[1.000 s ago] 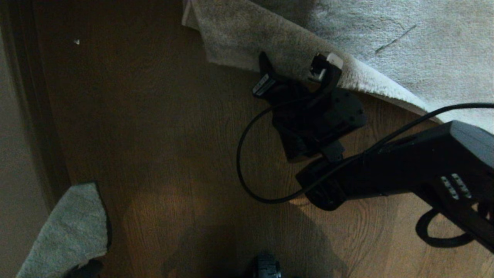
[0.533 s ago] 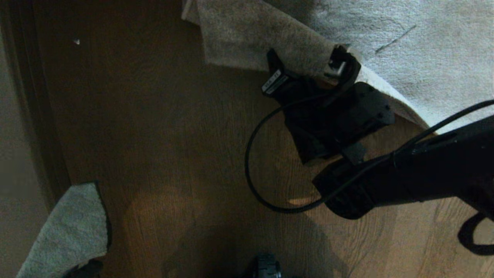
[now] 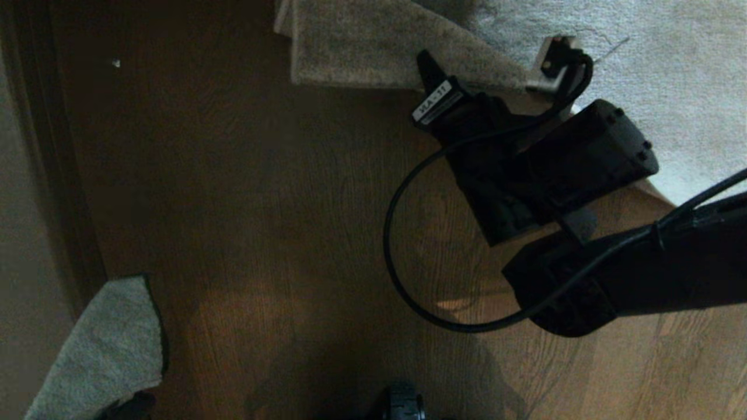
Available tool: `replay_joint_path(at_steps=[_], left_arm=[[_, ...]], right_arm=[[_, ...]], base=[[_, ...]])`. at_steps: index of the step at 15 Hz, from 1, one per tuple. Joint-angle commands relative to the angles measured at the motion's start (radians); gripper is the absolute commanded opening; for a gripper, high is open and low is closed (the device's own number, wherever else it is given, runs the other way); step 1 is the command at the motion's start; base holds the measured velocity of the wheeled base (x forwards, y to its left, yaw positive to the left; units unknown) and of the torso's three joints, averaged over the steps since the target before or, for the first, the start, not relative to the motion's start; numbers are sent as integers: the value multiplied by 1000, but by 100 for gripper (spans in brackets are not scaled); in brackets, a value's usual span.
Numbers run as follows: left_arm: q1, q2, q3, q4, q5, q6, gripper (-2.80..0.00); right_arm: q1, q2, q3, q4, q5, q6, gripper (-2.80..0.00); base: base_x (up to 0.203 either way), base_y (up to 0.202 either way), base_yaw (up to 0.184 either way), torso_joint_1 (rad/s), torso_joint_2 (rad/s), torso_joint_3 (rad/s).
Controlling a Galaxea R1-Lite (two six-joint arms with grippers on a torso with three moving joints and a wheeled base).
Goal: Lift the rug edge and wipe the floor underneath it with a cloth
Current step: Lift up the carpet
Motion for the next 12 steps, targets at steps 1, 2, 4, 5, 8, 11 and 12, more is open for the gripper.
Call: replay_joint_path(at_steps=[1,2,4,5,8,11,12], left_arm=[[0,0,0,0,0,-1,-280],[0,0,0,0,0,-1,-280],[0,0,0,0,0,-1,-280],[0,0,0,0,0,-1,-280],[0,0,0,0,0,-1,-280],[0,0,0,0,0,-1,-280],[0,0,0,0,0,-1,-280]], right_arm=[[25,-35,9,2,4,37,-280],[31,-39,9,14,5,51,-280],[31,-41,1,22,21,64,-280],[31,-46,1,22,56,65,-280],[29,-68,-4,19,103,108,-280],[19,-82,0,12,105,158,-280],[10,-82,0,10,106,158,-280]], base=[[0,0,0,0,0,0],[0,0,0,0,0,0],[0,0,0,0,0,0],[0,0,0,0,0,0],[0,0,0,0,0,0],[0,0,0,0,0,0],[0,0,0,0,0,0]])
